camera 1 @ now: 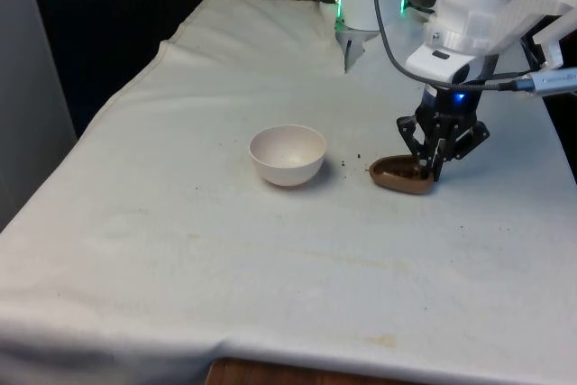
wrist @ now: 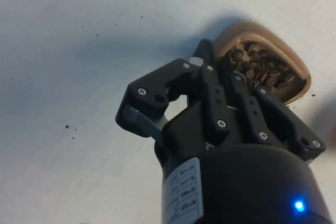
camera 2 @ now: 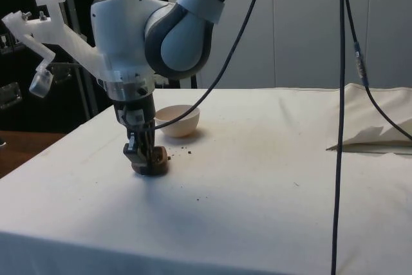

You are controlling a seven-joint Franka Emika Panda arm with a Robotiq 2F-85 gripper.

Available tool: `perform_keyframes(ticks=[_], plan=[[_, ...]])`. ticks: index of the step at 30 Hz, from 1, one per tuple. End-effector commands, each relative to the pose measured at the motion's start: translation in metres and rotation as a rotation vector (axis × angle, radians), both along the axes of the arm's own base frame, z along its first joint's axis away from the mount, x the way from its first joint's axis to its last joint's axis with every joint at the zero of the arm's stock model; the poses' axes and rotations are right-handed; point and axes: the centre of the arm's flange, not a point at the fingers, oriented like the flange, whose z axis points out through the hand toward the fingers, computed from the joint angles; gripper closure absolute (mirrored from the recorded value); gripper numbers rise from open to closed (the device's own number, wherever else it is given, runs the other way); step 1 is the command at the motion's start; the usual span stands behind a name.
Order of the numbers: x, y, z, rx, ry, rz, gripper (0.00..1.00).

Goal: Pour the coffee beans from the cup into the bowl.

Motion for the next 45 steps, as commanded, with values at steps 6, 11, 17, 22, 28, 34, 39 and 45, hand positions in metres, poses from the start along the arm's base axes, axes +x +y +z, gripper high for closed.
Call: perform_keyframes(ticks=[6,11,17,22,28,34,39,45], plan=[[0.0,0.0,0.0,0.0,0.0,0.0,1.0],[0.0,0.0,0.0,0.0,0.0,0.0,1.0],[0.0,0.0,0.0,0.0,0.0,0.0,1.0],[0.0,0.0,0.0,0.003,0.0,0.0,1.0],[0.001,-0.001,0.005,0.007,-0.003,0.0,1.0],[0.003,-0.002,0.012,-0.002,-0.013,-0.001,1.0],[0.003,0.0,0.026,-0.001,-0.015,-0.001,1.0],[0.004,0.0,0.039,-0.006,-0.022,-0.003,1.0]])
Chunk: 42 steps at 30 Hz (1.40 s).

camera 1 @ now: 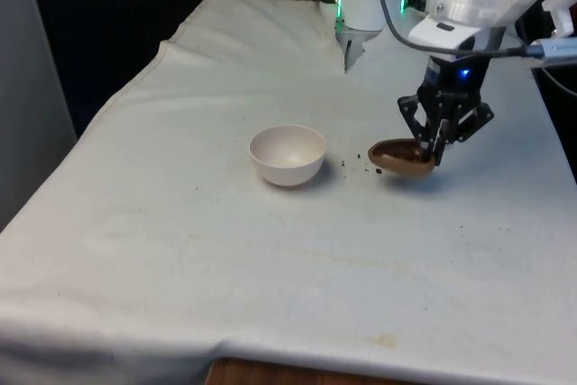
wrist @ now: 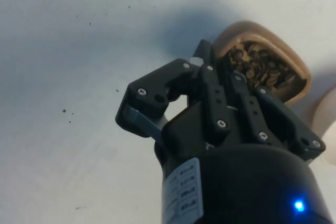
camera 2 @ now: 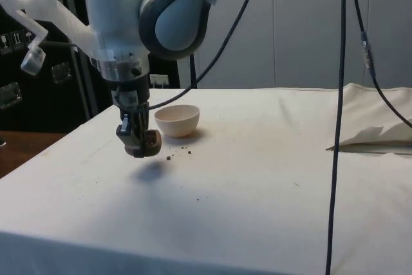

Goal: Pour the coffee beans from the cup into the bowl.

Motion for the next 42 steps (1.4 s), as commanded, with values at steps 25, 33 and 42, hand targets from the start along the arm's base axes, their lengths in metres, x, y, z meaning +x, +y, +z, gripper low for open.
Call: perform_keyframes(ticks=[25,33,42], plan=[[0.003,-0.005,0.047,-0.001,-0.027,-0.008,1.0],[0.005,-0.012,0.063,0.005,-0.039,-0.021,1.0],[0.008,-0.025,0.074,0.013,-0.047,-0.037,1.0]])
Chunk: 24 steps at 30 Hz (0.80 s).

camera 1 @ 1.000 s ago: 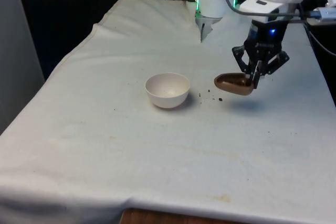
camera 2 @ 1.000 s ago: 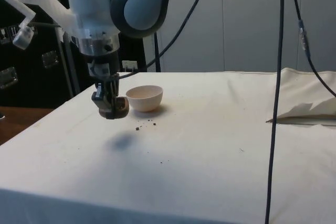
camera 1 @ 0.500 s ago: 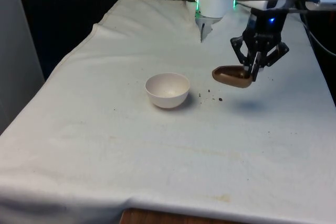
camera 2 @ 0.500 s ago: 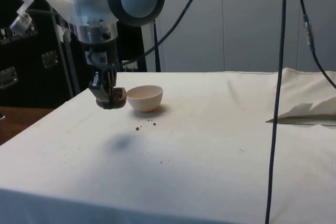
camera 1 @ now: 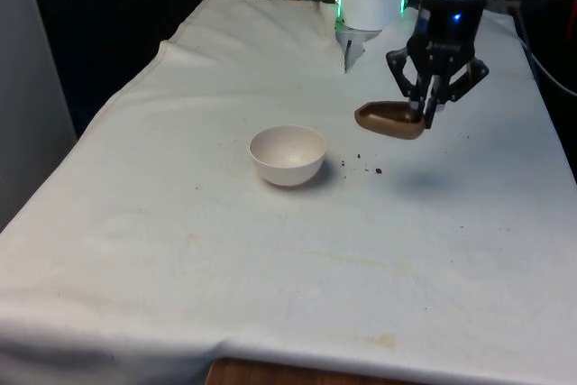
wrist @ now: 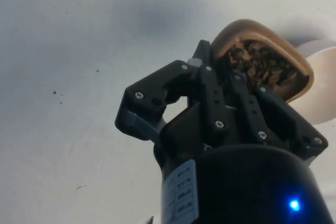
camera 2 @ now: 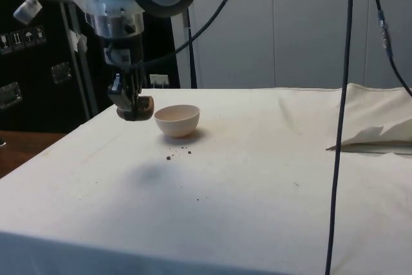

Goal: Pour the coffee beans from the cup into the bowl.

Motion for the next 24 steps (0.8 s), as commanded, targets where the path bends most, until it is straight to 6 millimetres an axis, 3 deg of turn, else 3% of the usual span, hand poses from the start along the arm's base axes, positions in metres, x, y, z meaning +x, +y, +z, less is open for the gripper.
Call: perform_keyframes(ticks=[1,24], plan=[[-0.001,-0.004,0.002,0.012,0.002,-0.002,1.0],[0.007,-0.056,0.014,0.051,0.001,-0.049,1.0]])
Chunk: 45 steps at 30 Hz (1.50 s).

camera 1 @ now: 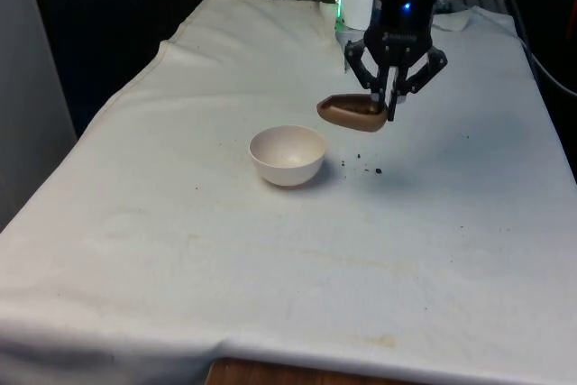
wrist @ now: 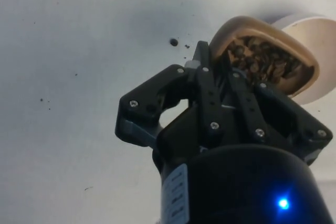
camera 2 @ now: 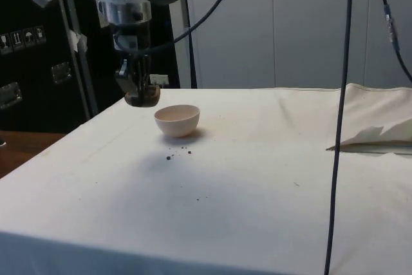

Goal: Pour the coffee beans from the cup into the bowl.

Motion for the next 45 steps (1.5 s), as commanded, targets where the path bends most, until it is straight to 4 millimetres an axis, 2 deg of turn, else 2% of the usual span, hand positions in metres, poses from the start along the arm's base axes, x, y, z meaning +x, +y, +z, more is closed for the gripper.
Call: perform_keyframes(ticks=[1,30,45], plan=[[-0.001,-0.004,0.002,0.017,-0.002,-0.003,1.0],[0.0,-0.049,0.014,0.143,-0.001,-0.062,1.0],[-0.002,-0.075,0.012,0.19,0.001,-0.096,1.0]])
